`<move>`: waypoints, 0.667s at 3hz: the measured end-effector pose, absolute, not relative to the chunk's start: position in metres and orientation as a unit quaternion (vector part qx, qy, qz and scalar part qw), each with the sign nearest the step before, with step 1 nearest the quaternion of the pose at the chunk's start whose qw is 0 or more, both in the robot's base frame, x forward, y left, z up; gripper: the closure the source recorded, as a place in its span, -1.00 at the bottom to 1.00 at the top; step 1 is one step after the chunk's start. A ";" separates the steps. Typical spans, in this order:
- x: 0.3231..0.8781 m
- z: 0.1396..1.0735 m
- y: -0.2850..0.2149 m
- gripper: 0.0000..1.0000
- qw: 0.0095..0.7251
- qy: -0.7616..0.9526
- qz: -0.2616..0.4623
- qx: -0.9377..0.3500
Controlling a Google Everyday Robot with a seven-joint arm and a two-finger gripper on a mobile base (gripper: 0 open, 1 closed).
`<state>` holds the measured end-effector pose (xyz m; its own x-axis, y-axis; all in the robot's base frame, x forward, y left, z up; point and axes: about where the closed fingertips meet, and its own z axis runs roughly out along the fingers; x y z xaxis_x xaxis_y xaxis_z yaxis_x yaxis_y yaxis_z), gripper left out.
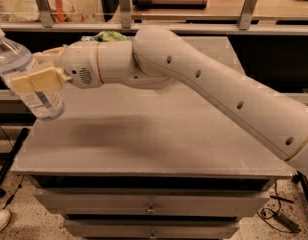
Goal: Place blue plastic bottle upright
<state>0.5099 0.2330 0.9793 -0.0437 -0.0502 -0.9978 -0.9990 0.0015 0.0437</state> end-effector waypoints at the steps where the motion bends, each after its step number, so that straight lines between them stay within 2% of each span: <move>1: 0.516 0.976 0.232 1.00 0.488 0.517 0.488 -0.507; 2: 0.516 0.976 0.233 1.00 0.488 0.516 0.487 -0.508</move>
Offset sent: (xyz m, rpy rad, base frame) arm 0.0056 -0.0005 -0.0033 0.0023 -0.0324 -0.0075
